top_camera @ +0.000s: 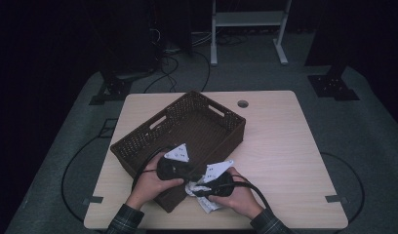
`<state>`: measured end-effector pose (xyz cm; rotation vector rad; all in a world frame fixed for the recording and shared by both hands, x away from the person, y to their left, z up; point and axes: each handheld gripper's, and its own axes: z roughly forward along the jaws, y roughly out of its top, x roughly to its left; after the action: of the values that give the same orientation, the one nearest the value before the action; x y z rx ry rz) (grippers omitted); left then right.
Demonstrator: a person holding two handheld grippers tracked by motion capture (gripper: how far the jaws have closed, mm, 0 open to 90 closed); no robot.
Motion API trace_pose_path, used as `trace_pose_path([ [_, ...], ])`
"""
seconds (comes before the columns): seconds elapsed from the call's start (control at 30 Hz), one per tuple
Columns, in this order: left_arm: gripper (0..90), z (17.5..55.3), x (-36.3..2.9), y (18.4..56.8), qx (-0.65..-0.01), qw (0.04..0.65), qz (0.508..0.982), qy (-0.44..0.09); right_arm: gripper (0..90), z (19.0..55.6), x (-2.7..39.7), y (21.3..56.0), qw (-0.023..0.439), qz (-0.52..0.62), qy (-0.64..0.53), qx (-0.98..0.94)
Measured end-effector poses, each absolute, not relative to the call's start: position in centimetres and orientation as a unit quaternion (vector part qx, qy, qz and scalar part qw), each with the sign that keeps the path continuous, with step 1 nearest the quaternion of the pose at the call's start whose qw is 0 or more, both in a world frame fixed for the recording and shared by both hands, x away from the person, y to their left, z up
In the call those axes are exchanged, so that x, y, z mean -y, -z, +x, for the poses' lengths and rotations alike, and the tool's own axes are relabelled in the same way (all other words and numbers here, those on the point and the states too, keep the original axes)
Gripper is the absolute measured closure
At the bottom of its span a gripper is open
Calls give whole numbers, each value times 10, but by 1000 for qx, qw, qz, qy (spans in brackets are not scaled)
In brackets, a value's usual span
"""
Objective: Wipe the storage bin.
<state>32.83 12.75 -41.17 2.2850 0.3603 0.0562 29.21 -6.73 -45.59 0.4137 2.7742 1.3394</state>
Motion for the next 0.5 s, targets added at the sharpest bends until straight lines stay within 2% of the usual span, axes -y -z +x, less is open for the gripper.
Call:
trace_pose_path([
  [0.5, 615, 329, -128, 412, -141, 402, 905, -22, 777, 278, 61, 435, 22, 105, -468, -877],
])
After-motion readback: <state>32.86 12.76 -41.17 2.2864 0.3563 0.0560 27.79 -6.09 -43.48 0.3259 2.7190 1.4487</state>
